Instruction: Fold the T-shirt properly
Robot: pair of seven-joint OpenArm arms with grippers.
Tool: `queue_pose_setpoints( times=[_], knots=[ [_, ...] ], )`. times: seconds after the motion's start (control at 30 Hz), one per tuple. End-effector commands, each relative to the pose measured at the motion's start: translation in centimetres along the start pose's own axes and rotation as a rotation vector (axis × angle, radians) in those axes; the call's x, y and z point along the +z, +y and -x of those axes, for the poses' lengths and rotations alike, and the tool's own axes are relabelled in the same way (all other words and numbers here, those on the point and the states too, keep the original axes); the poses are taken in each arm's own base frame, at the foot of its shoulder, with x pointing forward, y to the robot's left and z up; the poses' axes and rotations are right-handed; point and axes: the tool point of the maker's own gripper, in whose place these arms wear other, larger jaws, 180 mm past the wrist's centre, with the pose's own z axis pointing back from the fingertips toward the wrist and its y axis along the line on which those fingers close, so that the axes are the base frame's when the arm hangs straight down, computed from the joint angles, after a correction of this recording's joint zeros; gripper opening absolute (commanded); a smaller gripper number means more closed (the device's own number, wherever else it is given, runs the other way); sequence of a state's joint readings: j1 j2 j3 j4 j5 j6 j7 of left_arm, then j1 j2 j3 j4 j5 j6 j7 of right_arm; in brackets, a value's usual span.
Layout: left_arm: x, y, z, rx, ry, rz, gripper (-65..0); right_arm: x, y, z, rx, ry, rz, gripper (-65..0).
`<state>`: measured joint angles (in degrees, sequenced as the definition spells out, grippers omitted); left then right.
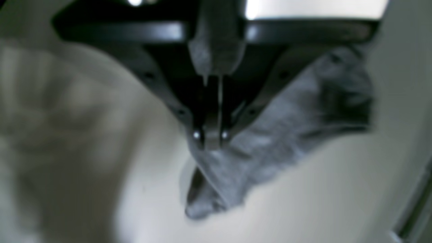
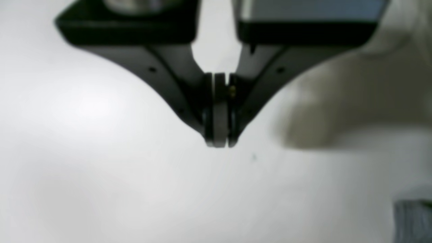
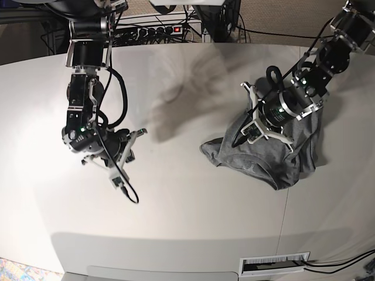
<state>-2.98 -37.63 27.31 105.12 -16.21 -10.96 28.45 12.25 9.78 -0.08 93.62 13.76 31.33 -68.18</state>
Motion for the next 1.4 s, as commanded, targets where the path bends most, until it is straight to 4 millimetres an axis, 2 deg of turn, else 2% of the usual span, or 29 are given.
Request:
queue_pose_setpoints(
  times=[0.0,0.17,0.3,0.63,0.77,0.87,0.97,1.17,1.27,1.37],
  knots=[
    [-0.1,1.2,-0.4,0.0,-0.026,-0.031,-65.0,1.2,-1.0,-1.9,0.02,-0.071,0.028,-65.0],
    [-1.5,2.8,3.4,-0.05,0.046,-0.092,-65.0,2.6,-1.8,-0.3,0.062,-0.06,0.07,-65.0],
    [-2.0,4.6,5.0,-0.082,0.095,-0.132,-65.0,3.1,-1.9,1.3,0.068,-0.035,0.081,-65.0],
    [-2.8,12.5,5.1,-0.09,0.126,-0.26,-65.0,5.8,-0.6,3.9,0.003,-0.073,0.059,-65.0],
    [-2.7,14.3,4.8,-0.091,0.144,-0.291,-65.0,7.0,-0.6,5.2,-0.013,-0.074,0.081,-65.0],
    [-2.6,14.5,4.6,-0.091,0.156,-0.295,-65.0,7.5,-0.4,6.0,-0.027,-0.082,0.08,-65.0],
    [-2.1,13.9,4.2,-0.074,0.194,-0.284,-65.0,7.5,0.8,6.9,-0.064,-0.08,0.024,-65.0],
    [-0.2,11.9,0.8,-0.102,0.168,-0.258,-65.0,7.9,3.2,8.8,-0.114,-0.061,-0.094,-65.0],
    [1.1,10.8,-0.2,-0.113,0.147,-0.283,-65.0,8.2,3.0,9.7,-0.123,-0.015,-0.099,-65.0],
    [2.3,8.9,-0.1,-0.112,0.134,-0.274,-65.0,9.2,2.2,9.7,-0.165,-0.039,-0.092,-65.0]
  ],
)
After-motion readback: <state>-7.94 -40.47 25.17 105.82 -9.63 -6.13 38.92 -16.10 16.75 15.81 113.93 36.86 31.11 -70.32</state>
